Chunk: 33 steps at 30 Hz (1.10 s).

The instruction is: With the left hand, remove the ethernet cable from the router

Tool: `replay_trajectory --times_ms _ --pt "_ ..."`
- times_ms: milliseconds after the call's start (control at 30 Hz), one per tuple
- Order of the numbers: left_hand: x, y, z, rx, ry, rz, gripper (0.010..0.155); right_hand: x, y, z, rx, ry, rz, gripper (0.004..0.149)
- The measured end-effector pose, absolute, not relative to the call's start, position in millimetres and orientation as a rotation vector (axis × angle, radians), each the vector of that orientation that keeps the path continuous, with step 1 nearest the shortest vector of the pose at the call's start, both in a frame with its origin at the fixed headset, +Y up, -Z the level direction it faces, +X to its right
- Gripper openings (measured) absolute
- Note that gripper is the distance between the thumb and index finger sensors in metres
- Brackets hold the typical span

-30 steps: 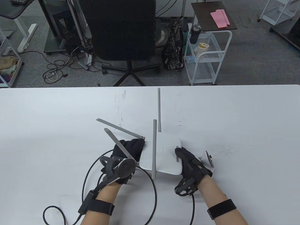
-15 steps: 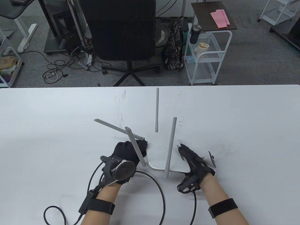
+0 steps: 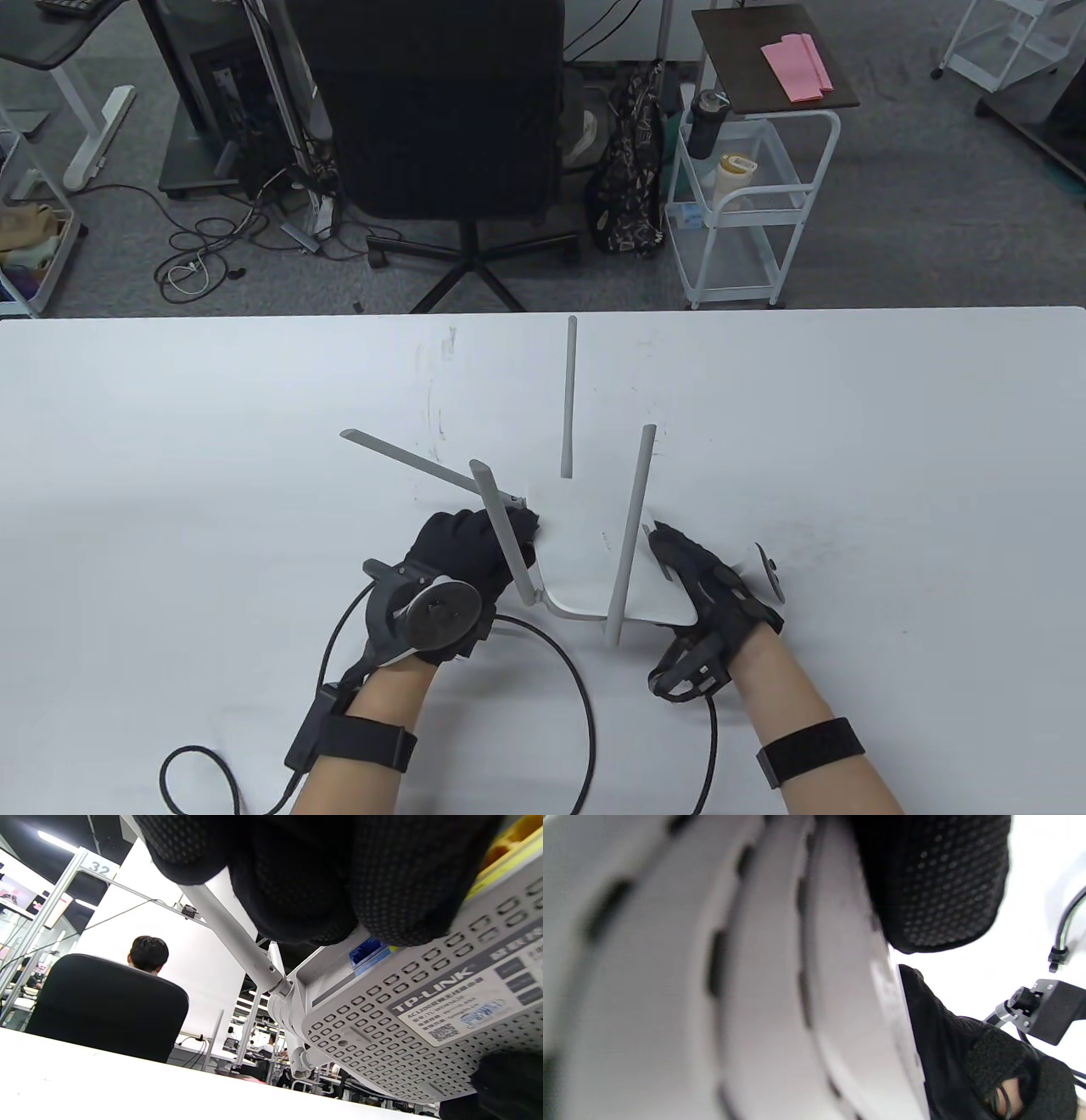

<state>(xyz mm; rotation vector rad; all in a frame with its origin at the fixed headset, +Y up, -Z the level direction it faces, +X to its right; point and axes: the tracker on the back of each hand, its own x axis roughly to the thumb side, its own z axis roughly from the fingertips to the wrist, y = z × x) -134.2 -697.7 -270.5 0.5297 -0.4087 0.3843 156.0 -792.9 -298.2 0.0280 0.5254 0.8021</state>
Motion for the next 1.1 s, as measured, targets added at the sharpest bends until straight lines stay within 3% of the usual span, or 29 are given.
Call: replay_trajectory --times_ms 133,233,700,900,1100 --pt "-133.2 -697.3 -269.1 0.523 -0.437 0.391 0.048 157.5 -793.4 -298.6 0.03 0.537 0.799 0.08" --pt "-133.0 -696.4 -269.6 0.512 -0.463 0.422 0.048 159.3 -794.1 -300.1 0.058 0.564 0.811 0.089" --pt "-136.1 -694.6 -273.4 0.436 -0.519 0.51 0.047 162.5 -787.4 -301.6 0.108 0.61 0.892 0.094" --pt "-140.4 -695.2 -278.1 0.38 -0.56 0.606 0.048 169.0 -778.1 -305.5 0.16 0.578 0.9 0.088" --pt "-131.8 -690.4 -269.8 0.496 -0.496 0.472 0.048 171.3 -772.9 -300.1 0.086 0.49 0.938 0.086"
